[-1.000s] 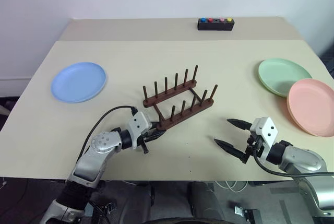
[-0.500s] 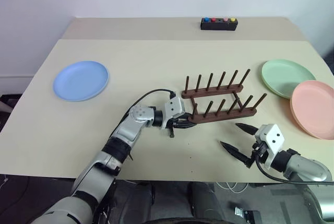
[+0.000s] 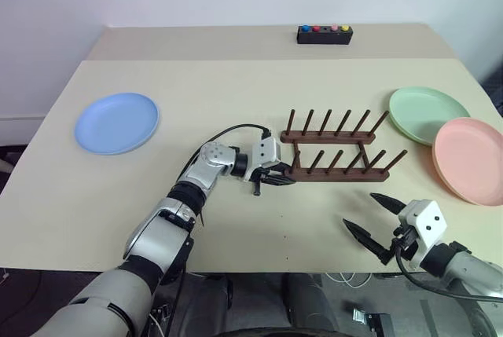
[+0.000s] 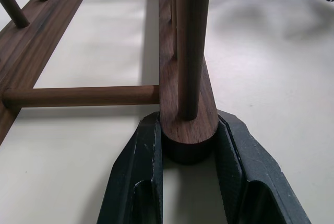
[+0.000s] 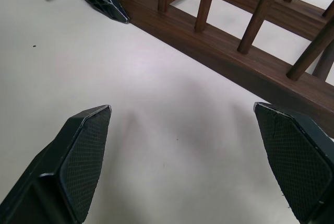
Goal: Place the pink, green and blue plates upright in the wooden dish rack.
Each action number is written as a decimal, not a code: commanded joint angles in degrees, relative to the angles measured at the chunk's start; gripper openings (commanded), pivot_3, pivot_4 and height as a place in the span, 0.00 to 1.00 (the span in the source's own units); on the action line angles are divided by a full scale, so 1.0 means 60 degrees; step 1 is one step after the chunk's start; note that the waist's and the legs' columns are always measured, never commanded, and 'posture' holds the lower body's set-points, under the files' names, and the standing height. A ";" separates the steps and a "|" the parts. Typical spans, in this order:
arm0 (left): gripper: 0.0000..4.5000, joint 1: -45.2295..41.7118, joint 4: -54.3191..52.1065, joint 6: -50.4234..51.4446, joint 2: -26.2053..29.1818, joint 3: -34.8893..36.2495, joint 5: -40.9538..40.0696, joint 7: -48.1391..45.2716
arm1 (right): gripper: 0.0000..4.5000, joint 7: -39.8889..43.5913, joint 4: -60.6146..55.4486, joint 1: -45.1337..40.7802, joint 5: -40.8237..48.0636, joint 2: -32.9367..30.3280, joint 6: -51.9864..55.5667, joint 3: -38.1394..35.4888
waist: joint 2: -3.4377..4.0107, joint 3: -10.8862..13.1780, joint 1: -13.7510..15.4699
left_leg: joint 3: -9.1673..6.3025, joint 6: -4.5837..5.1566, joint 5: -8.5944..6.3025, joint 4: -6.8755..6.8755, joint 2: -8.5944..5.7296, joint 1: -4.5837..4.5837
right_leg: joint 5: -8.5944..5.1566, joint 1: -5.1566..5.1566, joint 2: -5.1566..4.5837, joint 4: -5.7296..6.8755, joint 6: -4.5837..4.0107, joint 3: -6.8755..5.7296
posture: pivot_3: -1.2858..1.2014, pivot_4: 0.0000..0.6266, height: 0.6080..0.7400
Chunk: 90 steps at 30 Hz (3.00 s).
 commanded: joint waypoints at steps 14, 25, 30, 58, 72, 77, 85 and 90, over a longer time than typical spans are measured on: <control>0.94 0.0621 -0.0800 0.0440 0.0497 0.0804 -0.0167 -0.0015 | 0.71 -0.0338 0.0288 -0.0440 -0.0276 -0.0297 0.0233 -0.0705 | 0.0000 0.0000 -0.0026 | -0.0001 0.0000 0.0000 -0.0005 0.0000 0.0003 | -0.0001 -0.0002 0.0000 0.0007 0.0000 0.0001 | 0.52 0.24 1.00; 0.01 0.3506 -0.5823 0.2516 0.1157 0.0083 -0.0413 -0.0296 | 0.00 -0.1417 0.0465 -0.1027 -0.1438 -0.0535 0.1391 -0.0621 | 0.0018 -0.0011 -0.0002 | -0.0001 0.0000 0.0000 -0.0007 0.0002 0.0014 | 0.0000 0.0003 -0.0001 0.0012 -0.0004 0.0006 | 0.52 0.24 1.00; 0.01 0.3733 -0.6495 0.3143 0.0968 -0.0360 -0.0082 0.0326 | 0.00 -0.1673 0.0928 -0.1767 -0.1870 -0.0587 0.1755 -0.0348 | 0.0016 -0.0010 0.0017 | -0.0002 0.0000 0.0000 0.0001 0.0000 0.0018 | 0.0000 0.0016 -0.0002 0.0009 -0.0003 0.0005 | 0.52 0.24 1.00; 0.01 0.2602 -0.4499 0.2546 -0.0059 -0.0265 0.0882 0.3756 | 0.00 -0.1771 0.4425 -0.4875 -0.3168 -0.0537 0.0325 0.1044 | 0.0010 -0.0009 -0.0018 | 0.0006 0.0000 0.0000 -0.0001 -0.0001 0.0097 | 0.0001 0.0082 -0.0002 0.0010 -0.0003 0.0008 | 0.52 0.24 1.00; 0.01 0.1980 -0.3244 0.1757 -0.0199 0.0161 0.1037 0.5022 | 0.00 -0.1995 0.5856 -0.6175 -0.3502 -0.0341 -0.0599 0.1654 | 0.0010 -0.0009 -0.0046 | 0.0008 0.0000 0.0000 -0.0011 -0.0001 0.0102 | 0.0002 0.0078 -0.0001 0.0010 -0.0003 0.0009 | 0.52 0.24 1.00; 0.01 0.1998 -0.3175 0.1728 -0.0153 0.0245 0.0933 0.4990 | 0.00 -0.2020 0.5681 -0.5955 -0.3468 -0.0338 -0.0666 0.1619 | 0.0010 -0.0009 -0.0051 | 0.0008 0.0000 0.0000 -0.0012 -0.0001 0.0103 | 0.0002 0.0078 -0.0001 0.0011 -0.0003 0.0009 | 0.52 0.24 1.00; 0.00 0.2626 -0.4396 0.1901 -0.0073 0.0326 0.0146 0.3961 | 0.11 -0.1488 0.3221 -0.4481 -0.2435 -0.0777 0.0152 0.0305 | 0.0016 -0.0007 -0.0056 | 0.0008 0.0000 0.0000 -0.0026 -0.0001 0.0086 | 0.0000 0.0058 -0.0002 0.0008 -0.0002 0.0011 | 0.52 0.24 1.00; 0.00 0.3637 -0.6350 0.2549 0.0429 0.0232 -0.0994 0.2169 | 0.63 -0.1655 0.1766 -0.3435 -0.2336 -0.1269 0.1121 -0.1246 | 0.0016 -0.0005 -0.0041 | 0.0005 0.0001 -0.0001 -0.0029 0.0000 0.0057 | 0.0001 0.0031 -0.0002 0.0010 -0.0004 0.0011 | 0.52 0.24 1.00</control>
